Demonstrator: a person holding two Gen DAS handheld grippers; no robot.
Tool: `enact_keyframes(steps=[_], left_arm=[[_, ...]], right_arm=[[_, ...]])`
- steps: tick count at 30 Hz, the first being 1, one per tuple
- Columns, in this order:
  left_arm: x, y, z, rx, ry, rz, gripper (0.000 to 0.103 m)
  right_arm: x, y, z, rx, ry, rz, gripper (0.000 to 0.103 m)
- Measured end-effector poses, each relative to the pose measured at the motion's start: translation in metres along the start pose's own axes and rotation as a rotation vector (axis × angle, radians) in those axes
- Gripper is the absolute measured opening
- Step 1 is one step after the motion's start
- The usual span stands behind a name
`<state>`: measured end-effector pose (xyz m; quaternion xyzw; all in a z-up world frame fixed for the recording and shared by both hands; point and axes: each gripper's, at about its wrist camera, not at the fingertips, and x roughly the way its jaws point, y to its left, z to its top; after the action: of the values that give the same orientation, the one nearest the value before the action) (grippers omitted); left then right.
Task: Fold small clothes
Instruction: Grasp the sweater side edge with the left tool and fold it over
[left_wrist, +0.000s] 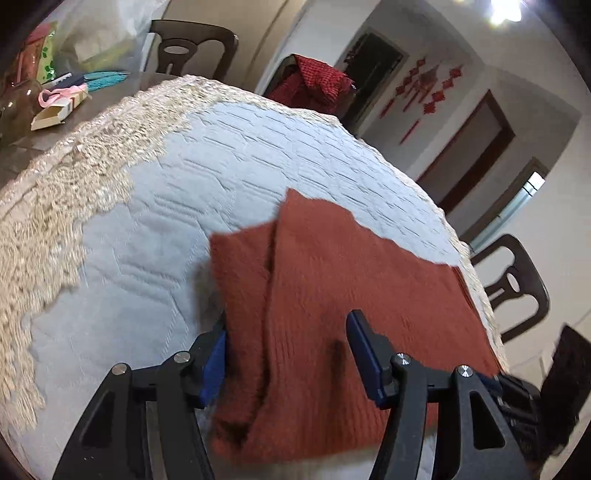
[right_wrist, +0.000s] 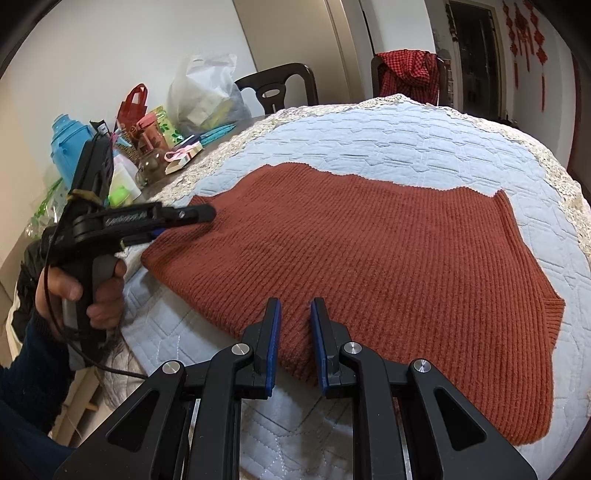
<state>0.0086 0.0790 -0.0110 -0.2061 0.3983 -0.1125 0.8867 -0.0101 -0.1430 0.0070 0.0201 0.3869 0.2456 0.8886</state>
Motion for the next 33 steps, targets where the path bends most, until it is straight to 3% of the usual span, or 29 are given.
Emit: enact_keyframes(steps=[3,5,7,14,19,22,24,25,28,33], left_arm=[[-0.004,-0.005,-0.009,0.006,0.005,-0.018,0.062],[-0.003,-0.009,-0.010,0.030,-0.003,0.017,0.053],[-0.001,-0.008,-0.007,0.034,0.002,0.031,0.025],[-0.019,-0.019,0.012,0.023,-0.017,-0.082,0.020],[-0.040,-0.072,0.035,0.112,-0.082,-0.199,0.018],[-0.035,-0.108,0.043,0.168,-0.073,-0.265,0.018],[-0.024,-0.135,0.043,0.208,-0.047,-0.308,0.017],[-0.016,-0.147,0.041,0.227,-0.030,-0.329,0.010],[0.017,-0.177,0.026,0.265,0.064,-0.381,0.007],[0.076,-0.194,-0.007,0.310,0.257,-0.359,0.007]], right_arm=[[0.000,0.000,0.003,0.001,-0.010,0.008,0.017],[0.005,0.000,0.005,-0.006,-0.002,0.015,0.017],[0.012,0.002,0.005,-0.019,0.011,0.008,0.017],[-0.008,-0.011,0.005,0.001,-0.037,-0.030,0.017],[-0.033,-0.037,-0.003,0.081,-0.078,-0.083,0.017],[-0.049,-0.055,-0.010,0.137,-0.100,-0.119,0.017],[-0.059,-0.066,-0.016,0.175,-0.113,-0.138,0.017],[-0.065,-0.072,-0.020,0.197,-0.120,-0.151,0.017],[-0.077,-0.083,-0.028,0.237,-0.131,-0.175,0.017],[-0.088,-0.092,-0.035,0.267,-0.126,-0.187,0.017]])
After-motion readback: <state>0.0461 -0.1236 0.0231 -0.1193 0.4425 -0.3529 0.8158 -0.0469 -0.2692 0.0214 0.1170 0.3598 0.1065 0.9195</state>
